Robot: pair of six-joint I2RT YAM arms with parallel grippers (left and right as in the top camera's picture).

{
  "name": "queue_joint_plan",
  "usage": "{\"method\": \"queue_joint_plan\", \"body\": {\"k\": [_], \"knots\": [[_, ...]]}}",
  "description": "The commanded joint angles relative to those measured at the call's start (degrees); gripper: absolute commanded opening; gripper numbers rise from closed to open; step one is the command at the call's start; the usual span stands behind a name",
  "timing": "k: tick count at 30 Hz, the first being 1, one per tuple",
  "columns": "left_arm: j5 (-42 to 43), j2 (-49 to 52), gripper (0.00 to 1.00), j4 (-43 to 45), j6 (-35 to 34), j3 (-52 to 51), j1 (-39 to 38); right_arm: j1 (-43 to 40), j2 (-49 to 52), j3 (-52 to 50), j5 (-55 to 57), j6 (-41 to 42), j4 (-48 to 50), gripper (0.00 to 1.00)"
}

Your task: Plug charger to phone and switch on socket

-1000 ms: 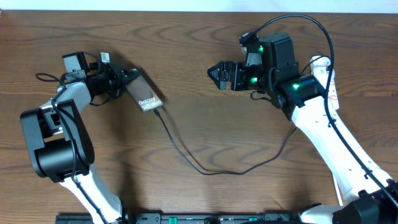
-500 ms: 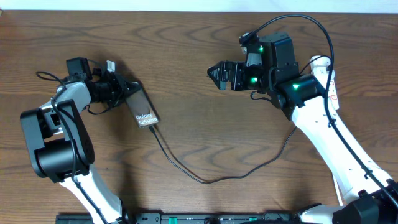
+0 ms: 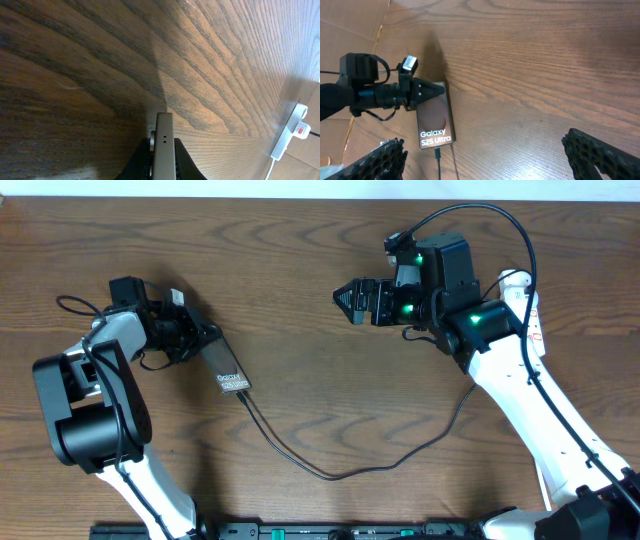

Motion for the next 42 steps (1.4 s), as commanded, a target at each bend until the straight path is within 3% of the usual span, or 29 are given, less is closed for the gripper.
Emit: {"method": "queue_joint_plan", "body": {"k": [1, 15, 16, 22, 26, 37, 42], "knots": [[0.6, -1.2, 0.10, -0.6, 1.0, 1.0, 0.1, 0.3, -0.7, 0.7, 0.5, -0.6, 0.0, 0.99], [0.6, -1.2, 0.17, -1.3, 1.0, 1.0, 0.1, 0.3, -0.7, 0.7, 0.5, -0.6, 0.2, 0.99], [0.6, -1.2, 0.22, -1.4, 1.0, 1.0, 0.1, 0.3, -0.7, 0.7, 0.5, -0.6, 0.2, 0.99], [0.6, -1.2, 0.27, -2.0, 1.0, 1.0, 0.1, 0.3, -0.7, 0.7, 0.5, -0.6, 0.2, 0.99], [0.6, -1.2, 0.36, -2.7, 1.0, 1.0, 0.1, 0.3, -0.7, 0.7, 0.5, -0.6, 0.2, 0.99], [-4.0, -1.2, 0.47, -7.0, 1.0, 1.0, 0.1, 0.3, -0.7, 0.7, 0.5, -0.6, 0.2, 0.99], [-5.2, -1.2, 0.62, -8.5, 1.0, 1.0, 0.1, 0.3, -0.7, 0.7, 0.7, -0.6, 0.2, 0.99]]}}
